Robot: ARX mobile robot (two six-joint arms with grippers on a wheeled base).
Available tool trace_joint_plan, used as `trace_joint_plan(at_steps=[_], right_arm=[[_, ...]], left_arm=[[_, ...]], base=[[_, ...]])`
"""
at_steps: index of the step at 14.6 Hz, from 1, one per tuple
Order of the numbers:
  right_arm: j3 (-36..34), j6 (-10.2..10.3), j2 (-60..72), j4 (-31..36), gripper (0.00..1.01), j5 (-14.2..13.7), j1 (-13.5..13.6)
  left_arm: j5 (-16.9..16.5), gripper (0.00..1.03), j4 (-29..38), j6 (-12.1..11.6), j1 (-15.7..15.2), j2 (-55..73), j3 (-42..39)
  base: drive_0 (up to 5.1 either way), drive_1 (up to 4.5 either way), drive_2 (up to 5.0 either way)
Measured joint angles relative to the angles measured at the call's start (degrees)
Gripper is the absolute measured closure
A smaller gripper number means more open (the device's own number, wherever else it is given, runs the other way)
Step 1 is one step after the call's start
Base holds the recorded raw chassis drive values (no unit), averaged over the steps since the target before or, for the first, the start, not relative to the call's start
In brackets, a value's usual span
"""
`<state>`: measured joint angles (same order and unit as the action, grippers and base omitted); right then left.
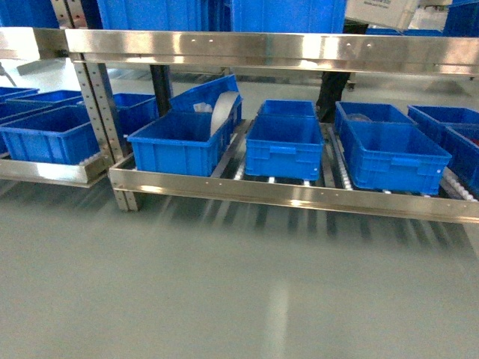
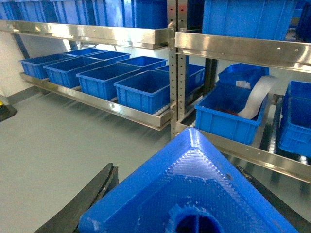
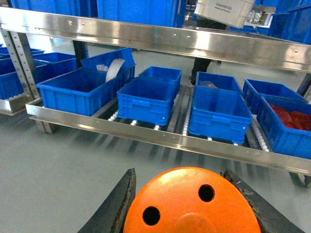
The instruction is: Sort blue parts and orange caps into right shelf containers
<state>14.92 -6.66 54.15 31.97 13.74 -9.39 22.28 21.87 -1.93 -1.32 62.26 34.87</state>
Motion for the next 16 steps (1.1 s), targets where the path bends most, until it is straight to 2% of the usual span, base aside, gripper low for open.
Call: trace_joint_plan(at_steps=[16], right_arm=[[0.0, 0.0, -0.3, 0.1, 0.57, 0.0, 0.0]], left_arm=[[0.0, 0.41, 0.2, 0.0, 0.0, 0.0, 0.0]], base=[[-0.1, -0.06, -0.1]])
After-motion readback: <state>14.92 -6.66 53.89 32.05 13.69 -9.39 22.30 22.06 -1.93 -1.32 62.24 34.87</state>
